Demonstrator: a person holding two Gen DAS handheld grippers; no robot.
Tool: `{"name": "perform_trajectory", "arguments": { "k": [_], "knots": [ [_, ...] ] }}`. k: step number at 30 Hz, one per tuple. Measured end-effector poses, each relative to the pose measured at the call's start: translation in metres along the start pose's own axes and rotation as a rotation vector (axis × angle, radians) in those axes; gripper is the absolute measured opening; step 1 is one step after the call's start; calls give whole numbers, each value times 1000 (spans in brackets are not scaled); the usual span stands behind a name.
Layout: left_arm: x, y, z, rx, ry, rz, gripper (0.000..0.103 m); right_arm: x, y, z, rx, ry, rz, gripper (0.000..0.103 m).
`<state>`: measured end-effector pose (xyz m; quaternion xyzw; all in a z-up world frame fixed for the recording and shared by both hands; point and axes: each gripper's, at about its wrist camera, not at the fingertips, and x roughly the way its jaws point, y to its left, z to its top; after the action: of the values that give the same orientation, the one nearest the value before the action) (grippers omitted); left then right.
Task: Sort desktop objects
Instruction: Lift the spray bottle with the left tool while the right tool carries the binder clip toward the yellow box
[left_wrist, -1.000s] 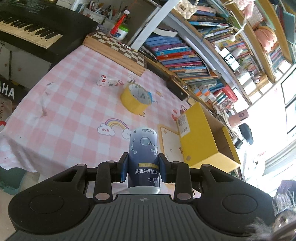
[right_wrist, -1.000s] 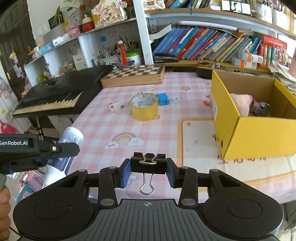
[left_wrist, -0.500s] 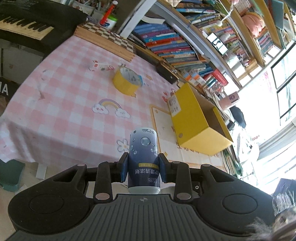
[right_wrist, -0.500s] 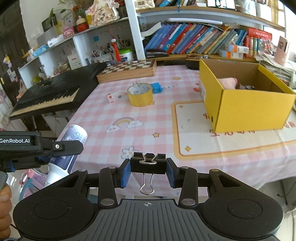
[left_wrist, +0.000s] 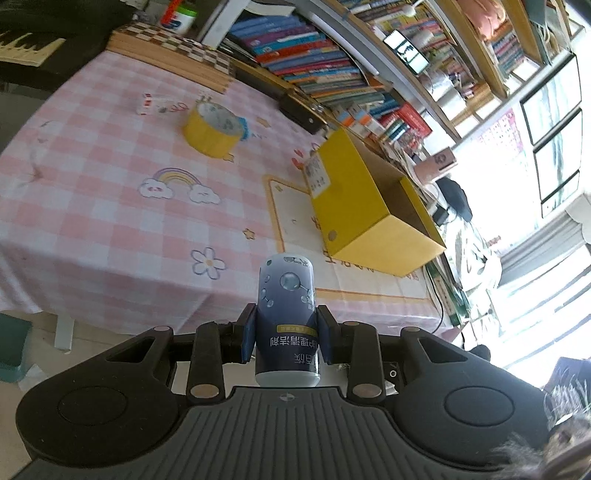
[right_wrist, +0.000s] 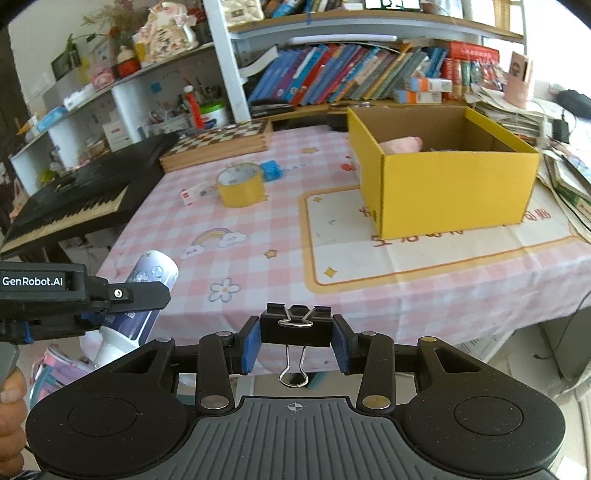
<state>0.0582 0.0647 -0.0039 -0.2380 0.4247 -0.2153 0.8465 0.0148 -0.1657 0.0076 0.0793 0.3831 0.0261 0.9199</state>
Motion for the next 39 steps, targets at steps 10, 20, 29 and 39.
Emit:
{"name": "perform_trajectory", "arguments": {
  "k": [10,20,29,39],
  "knots": [
    [38,-36,-2,65,84,-48,30,-8,-43,-2,81,7,-63,40],
    [73,-67,-2,76,127,-55,30,-5,-81,8,89,27,-78,40],
    [107,-102,-2,93,154,-53,30,2,-124,22,95,47,-72,40],
    [148,-145,-2,122,188,-50,30,9,-173,35,111,53,-66,40]
  ]
}}
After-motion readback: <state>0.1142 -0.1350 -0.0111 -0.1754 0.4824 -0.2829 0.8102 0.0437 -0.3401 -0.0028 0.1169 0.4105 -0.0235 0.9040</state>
